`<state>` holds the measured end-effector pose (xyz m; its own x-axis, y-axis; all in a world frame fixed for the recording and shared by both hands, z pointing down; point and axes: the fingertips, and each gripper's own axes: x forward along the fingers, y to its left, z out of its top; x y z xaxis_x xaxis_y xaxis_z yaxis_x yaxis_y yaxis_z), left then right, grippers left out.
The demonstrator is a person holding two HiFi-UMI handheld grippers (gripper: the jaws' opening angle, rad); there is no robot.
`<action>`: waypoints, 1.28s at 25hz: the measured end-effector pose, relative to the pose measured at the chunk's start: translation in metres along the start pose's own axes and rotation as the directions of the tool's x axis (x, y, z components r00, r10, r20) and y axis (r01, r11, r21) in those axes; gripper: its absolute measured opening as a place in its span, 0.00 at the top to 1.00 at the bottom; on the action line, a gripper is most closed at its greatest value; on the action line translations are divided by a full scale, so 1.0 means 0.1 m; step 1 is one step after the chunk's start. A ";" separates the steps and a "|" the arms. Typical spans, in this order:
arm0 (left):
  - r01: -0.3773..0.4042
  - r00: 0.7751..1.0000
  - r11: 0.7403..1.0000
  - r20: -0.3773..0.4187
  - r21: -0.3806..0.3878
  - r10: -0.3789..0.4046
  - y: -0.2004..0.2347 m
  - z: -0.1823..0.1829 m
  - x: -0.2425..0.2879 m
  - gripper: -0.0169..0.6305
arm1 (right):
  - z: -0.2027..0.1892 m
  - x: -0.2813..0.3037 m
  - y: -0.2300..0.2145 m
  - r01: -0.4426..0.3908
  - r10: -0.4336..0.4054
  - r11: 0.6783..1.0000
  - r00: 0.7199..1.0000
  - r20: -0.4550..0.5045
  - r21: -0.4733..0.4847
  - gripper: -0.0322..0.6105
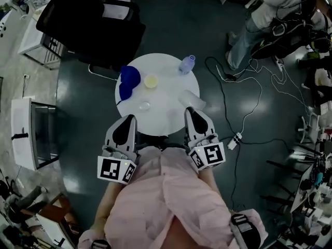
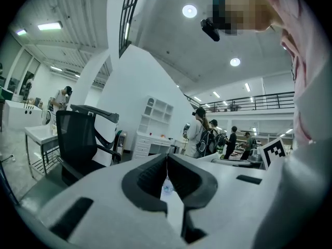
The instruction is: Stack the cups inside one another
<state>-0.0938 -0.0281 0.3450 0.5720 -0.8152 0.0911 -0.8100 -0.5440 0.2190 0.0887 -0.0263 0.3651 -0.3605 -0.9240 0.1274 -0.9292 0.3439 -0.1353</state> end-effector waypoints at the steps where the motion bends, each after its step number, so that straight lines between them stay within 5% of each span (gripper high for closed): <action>1: -0.006 1.000 1.000 0.004 0.004 0.006 0.04 0.02 -0.05 0.94 | 0.01 -0.01 0.04 0.006 -0.006 1.000 1.000 0.006 0.009 0.89; 15: -0.092 0.995 0.993 0.035 -0.080 0.095 0.58 -0.19 -0.26 0.94 | -0.27 0.09 0.30 0.012 -0.012 1.000 1.000 0.000 0.014 0.89; 32: -0.028 0.999 0.998 0.040 -0.056 0.030 0.40 -0.07 -0.32 0.94 | -0.08 0.16 0.63 -0.050 0.049 0.998 0.999 -0.003 -0.029 0.89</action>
<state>-0.1439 -0.0224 0.3578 0.5417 -0.8385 0.0589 -0.8171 -0.5089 0.2709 0.0234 -0.0179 0.3665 -0.4062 -0.9054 0.1232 -0.9122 0.3939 -0.1132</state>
